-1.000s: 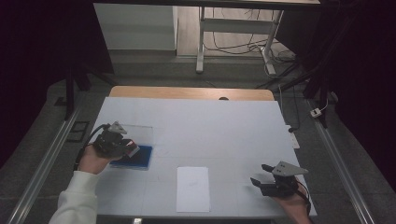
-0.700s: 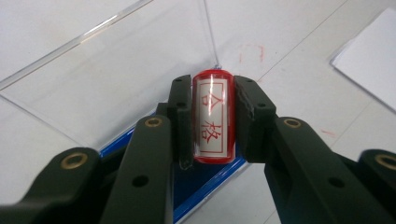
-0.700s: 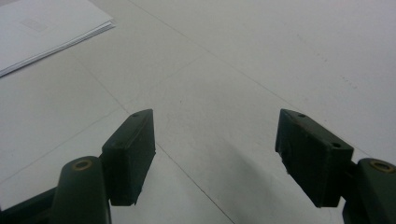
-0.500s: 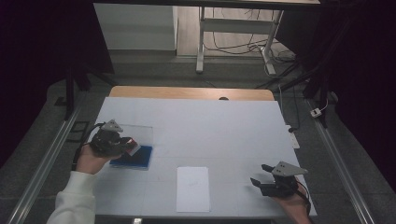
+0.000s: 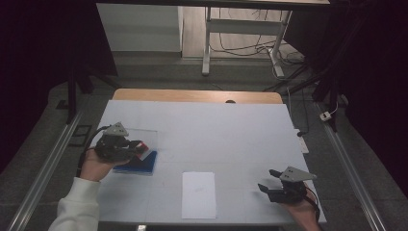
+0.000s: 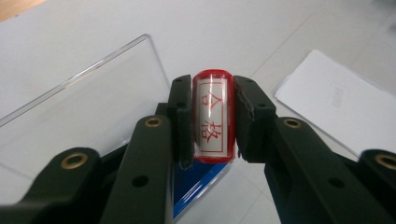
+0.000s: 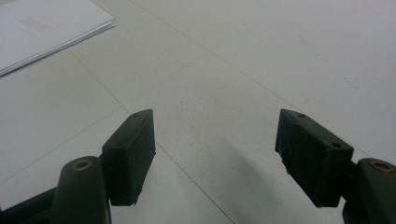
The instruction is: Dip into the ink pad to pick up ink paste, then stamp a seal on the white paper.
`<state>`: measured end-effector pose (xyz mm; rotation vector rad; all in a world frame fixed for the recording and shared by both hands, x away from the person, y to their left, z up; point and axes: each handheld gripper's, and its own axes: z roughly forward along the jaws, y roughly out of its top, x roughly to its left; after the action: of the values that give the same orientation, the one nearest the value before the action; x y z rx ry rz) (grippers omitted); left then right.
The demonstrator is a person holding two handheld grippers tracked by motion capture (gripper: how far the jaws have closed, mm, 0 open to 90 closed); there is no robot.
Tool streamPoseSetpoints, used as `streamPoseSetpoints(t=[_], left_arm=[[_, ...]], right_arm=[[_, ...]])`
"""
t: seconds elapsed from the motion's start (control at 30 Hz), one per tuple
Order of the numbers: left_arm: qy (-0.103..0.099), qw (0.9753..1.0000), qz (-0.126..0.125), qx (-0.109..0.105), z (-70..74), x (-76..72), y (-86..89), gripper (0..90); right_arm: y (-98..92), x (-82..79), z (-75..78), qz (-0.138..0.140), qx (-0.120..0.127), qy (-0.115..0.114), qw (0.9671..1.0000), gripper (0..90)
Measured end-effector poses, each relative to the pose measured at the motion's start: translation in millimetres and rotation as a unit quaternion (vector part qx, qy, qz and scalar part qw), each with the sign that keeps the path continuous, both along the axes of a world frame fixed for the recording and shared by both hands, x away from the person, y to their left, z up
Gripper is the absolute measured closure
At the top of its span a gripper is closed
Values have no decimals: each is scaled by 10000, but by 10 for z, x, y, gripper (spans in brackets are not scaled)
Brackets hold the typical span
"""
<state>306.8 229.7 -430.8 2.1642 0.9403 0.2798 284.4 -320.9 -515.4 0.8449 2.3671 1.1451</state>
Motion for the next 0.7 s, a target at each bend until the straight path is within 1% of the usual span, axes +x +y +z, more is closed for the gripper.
streamPoseSetpoints(t=[0.1, 0.3, 0.53, 0.7], left_arm=[[-40, 9999, -87, -70, 24, -18, -41, 703], [-131, 9995, -294, -78, 71, -55, -178, 702], [-169, 9983, -549, -117, 105, -87, -323, 703], [-193, 9974, -680, -131, 124, -111, -404, 702]], right_arm=[[2, 1, -3, 3, -3, -3, 10000, 281], [3, -1, 3, 4, -11, -12, 10000, 281], [-7, -3, 0, -3, -16, -2, 10000, 281], [-7, -5, 3, -6, -6, -10, 10000, 281]])
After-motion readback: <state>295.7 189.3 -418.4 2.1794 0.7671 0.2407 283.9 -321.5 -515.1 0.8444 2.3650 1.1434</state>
